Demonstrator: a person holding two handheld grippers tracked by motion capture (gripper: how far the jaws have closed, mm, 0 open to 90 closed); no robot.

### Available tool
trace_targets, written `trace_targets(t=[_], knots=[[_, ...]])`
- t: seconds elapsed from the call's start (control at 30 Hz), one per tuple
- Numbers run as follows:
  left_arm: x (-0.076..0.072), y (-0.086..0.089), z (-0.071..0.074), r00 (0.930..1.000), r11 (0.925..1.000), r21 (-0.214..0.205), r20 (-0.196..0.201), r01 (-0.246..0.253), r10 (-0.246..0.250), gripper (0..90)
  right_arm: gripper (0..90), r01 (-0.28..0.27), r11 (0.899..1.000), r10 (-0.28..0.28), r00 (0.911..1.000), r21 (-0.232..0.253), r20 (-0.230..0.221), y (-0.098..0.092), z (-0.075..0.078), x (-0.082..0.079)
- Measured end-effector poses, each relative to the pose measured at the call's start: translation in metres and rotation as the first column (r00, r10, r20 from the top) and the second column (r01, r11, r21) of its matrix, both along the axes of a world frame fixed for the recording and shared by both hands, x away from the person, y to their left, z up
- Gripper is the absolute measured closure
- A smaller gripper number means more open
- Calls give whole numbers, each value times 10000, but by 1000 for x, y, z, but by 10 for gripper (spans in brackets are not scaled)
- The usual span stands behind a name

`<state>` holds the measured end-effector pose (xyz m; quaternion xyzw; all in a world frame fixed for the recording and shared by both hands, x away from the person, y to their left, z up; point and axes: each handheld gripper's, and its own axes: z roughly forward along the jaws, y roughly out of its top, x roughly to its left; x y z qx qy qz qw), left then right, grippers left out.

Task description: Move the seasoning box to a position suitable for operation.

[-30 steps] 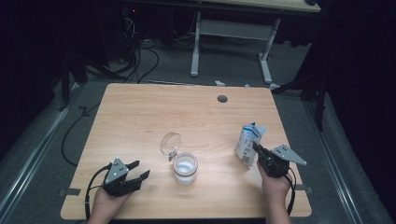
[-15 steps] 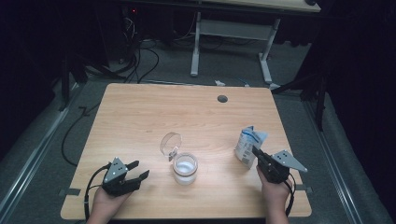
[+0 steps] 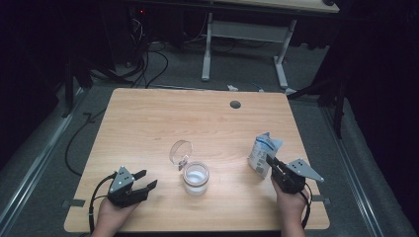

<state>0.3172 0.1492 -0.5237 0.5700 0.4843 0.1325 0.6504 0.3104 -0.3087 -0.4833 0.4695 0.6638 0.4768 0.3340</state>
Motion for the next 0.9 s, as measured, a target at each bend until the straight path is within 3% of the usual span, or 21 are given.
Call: trace_targets(t=[0.2, 0.9], knots=[[-1, -1, 0, 10000, 10000, 41, -41, 72, -72, 426, 761, 50, 10000, -49, 10000, 85, -37, 0, 0, 0], [-1, -4, -2, 9996, 9996, 67, -137, 262, -261, 427, 455, 328, 9986, -340, 9990, -418, -293, 7, 2, 0]])
